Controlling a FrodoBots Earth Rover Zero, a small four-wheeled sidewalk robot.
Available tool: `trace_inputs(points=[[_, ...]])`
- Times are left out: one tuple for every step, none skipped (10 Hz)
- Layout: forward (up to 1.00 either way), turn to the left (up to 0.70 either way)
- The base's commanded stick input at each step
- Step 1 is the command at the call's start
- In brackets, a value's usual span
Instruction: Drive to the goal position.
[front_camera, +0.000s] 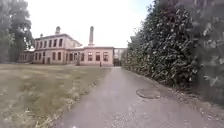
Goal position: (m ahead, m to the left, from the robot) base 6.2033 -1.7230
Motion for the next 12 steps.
trace_inputs(points=[[0.85,0.01],[0.85,0.01],[0.85,0.01],[0.85,0.01],[0.85,0.01],[0.85,0.01],[0.85,0.01],[0.85,0.01],[0.85,0.01],[0.85,0.01],[0.85,0.01],[0.85,0.01]])
